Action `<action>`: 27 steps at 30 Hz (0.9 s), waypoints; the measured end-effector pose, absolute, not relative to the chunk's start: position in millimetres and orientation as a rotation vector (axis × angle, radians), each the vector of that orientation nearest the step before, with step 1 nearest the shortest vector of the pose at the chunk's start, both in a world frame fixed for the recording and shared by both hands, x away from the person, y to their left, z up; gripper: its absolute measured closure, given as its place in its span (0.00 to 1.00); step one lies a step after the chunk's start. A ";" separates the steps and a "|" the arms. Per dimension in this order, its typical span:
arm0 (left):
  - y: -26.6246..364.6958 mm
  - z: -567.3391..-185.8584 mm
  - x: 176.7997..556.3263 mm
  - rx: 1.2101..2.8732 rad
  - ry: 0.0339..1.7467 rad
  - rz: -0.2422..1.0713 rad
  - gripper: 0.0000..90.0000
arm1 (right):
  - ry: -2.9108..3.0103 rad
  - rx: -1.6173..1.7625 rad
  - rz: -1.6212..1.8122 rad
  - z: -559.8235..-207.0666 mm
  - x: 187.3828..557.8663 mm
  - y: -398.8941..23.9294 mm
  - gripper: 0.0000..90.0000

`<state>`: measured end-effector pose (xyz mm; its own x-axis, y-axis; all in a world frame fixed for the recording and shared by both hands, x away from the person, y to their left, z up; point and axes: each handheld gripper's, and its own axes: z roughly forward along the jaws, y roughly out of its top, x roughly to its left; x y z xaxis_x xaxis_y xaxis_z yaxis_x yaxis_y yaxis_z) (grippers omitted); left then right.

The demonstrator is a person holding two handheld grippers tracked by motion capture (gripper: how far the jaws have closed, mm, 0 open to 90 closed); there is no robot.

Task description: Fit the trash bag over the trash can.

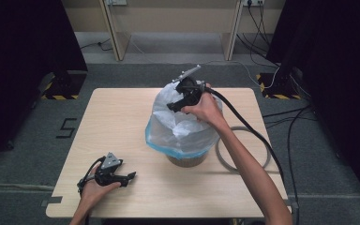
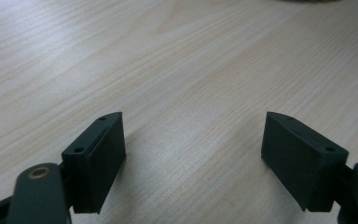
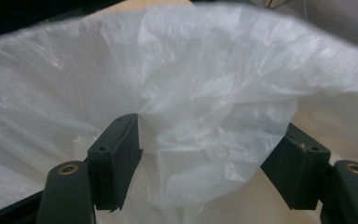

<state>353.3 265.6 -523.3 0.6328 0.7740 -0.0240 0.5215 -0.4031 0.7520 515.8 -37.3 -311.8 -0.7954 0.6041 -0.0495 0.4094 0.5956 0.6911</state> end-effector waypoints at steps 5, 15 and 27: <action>265.6 -523.3 353.3 2.098 1.008 0.427 0.23 | 2.556 0.838 1.026 -311.5 516.2 -40.1 0.35; 265.6 -523.3 353.4 2.098 1.008 0.426 0.23 | 2.419 0.794 1.240 -277.2 503.7 -54.6 0.38; 265.8 -523.4 353.5 2.097 1.007 0.424 0.23 | 2.553 0.760 1.081 -306.9 513.7 -26.9 0.37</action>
